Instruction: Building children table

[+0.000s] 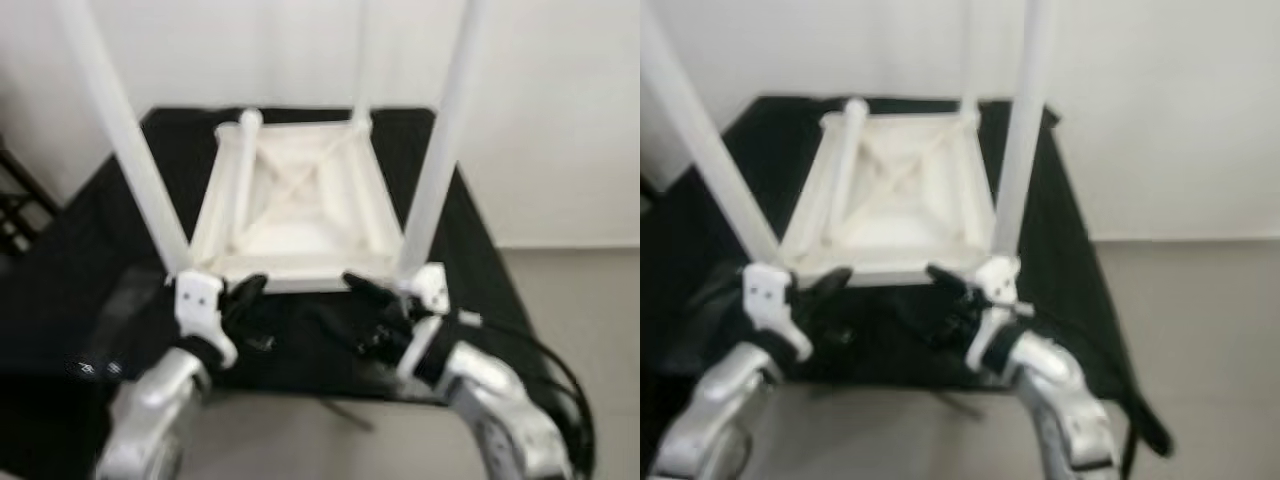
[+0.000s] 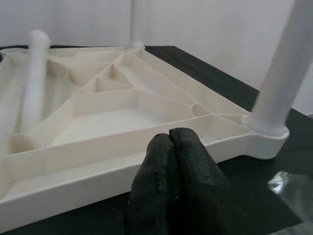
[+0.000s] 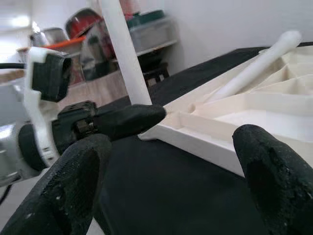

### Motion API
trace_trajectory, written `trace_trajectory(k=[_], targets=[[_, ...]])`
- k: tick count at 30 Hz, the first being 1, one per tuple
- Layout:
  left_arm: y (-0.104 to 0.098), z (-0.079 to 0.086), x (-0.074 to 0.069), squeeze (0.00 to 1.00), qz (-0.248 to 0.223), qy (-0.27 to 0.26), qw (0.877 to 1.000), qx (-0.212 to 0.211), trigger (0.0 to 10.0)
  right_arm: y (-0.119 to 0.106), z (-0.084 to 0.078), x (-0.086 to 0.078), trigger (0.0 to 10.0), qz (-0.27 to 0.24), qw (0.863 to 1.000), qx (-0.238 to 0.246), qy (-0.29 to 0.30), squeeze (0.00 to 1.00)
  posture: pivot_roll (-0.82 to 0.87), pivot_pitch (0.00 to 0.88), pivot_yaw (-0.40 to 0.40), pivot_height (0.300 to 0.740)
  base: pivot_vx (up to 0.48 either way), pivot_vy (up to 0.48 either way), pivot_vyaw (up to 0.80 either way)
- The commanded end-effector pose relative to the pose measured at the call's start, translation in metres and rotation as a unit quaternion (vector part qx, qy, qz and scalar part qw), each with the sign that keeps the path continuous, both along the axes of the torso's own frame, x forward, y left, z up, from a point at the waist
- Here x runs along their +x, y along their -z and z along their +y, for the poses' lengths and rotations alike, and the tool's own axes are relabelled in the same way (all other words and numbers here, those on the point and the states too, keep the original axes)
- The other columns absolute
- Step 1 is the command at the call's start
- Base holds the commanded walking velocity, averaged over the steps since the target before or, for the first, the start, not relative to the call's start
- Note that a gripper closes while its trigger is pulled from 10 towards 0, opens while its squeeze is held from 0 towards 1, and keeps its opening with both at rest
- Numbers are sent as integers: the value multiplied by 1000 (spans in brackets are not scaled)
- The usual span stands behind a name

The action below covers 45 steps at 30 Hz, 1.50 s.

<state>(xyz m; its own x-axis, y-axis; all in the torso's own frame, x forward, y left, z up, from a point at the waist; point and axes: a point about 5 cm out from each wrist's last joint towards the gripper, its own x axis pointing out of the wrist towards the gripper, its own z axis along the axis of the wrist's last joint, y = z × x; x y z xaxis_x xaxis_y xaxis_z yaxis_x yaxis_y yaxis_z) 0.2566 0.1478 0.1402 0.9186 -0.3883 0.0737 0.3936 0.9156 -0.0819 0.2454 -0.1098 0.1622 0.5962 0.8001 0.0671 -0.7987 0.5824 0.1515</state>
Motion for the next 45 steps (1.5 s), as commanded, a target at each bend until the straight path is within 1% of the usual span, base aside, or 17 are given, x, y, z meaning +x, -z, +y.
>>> trace_trajectory(k=[1, 5, 7, 8, 9, 10, 11, 12, 13, 15, 19, 22, 23, 27, 28, 29, 45], targets=[[1, -3, -2, 0, 2, 8, 1000, 2, 10000, 3, -3, -4, 10000, 6, 1000, -2, -8, 0, -35, 69, 29, 740, 0, -465, 0], [1, -3, -4, 0, 1, 10, 1000, 3, 10000, 4, -8, 0, 10000, 4, 1000, -7, 17, 0, -37, 69, 31, 740, 0, -465, 0], [1, -3, -4, 0, 1, 10, 1000, 3, 10000, 4, -8, 0, 10000, 4, 1000, -7, 17, 0, -37, 69, 31, 740, 0, -465, 0], [0, -4, -4, 0, 0, 14, 1000, 4, 10000, 4, -15, 12, 10000, -1, 997, -9, 83, 0, -38, 70, 28, 740, 0, -465, 0], [0, -4, -4, 0, 0, 15, 1000, 4, 10000, 3, -18, 16, 10000, -4, 994, -11, 106, 0, -38, 70, 28, 740, 0, -465, 0], [0, -5, -4, 0, -1, 15, 1000, 4, 10000, 3, -19, 18, 10000, -5, 993, -13, 118, 0, -38, 70, 28, 740, 0, -465, 0], [0, -5, -4, 0, -1, 15, 1000, 4, 10000, 3, -19, 18, 10000, -5, 993, -13, 118, 0, -38, 70, 28, 740, 0, -465, 0], [0, -5, -4, 0, -2, 16, 1000, 4, 10000, 4, -23, 23, 10000, -7, 990, -19, 140, 0, -45, 70, 27, 740, 0, -465, 0], [0, -5, -4, 0, -2, 16, 1000, 4, 10000, 4, -23, 23, 10000, -7, 990, -19, 140, 0, -45, 70, 27, 740, 0, -465, 0], [-1, -6, -3, 0, -4, 19, 1000, 5, 10000, 4, -27, 28, 10000, -9, 985, -27, 169, 0, -47, 71, 25, 740, 0, -465, 0], [-4, -8, 0, 0, -8, 24, 1000, 4, 10000, 6, -29, 34, 10000, -5, 981, -40, 190, 0, -51, 70, 25, 740, 0, -465, 0], [-5, -8, 1, 0, -10, 25, 1000, 5, 10000, 6, -28, 36, 10000, -8, 980, -42, 193, 0, -51, 70, 25, 740, 0, -465, 0], [-6, -8, 4, 0, -12, 24, 1000, 6, 10000, 7, -28, 41, 10000, -7, 976, -48, 213, 0, -52, 70, 28, 740, 0, -454, 0], [-7, -8, 6, 0, -12, 22, 1000, 6, 10000, 7, -29, 44, 10000, -5, 973, -51, 226, 0, -52, 70, 28, 740, 0, -388, 0], [-6, -7, 8, 0, -10, 14, 1000, 6, 10000, 8, -30, 47, 10000, -3, 969, -53, 242, 0, -52, 73, 31, 740, 0, 0, 0], [-6, -6, 8, 0, -9, 12, 1000, 5, 10000, 8, -30, 48, 10000, -2, 968, -54, 247, 0, -52, 73, 33, 740, 0, 0, 0], [-5, -3, 13, 0, -10, -1, 1000, 8, 10000, 13, -30, 54, 10000, 8, 963, -61, 263, 0, -52, 76, 32, 740, 0, 0, 0]])
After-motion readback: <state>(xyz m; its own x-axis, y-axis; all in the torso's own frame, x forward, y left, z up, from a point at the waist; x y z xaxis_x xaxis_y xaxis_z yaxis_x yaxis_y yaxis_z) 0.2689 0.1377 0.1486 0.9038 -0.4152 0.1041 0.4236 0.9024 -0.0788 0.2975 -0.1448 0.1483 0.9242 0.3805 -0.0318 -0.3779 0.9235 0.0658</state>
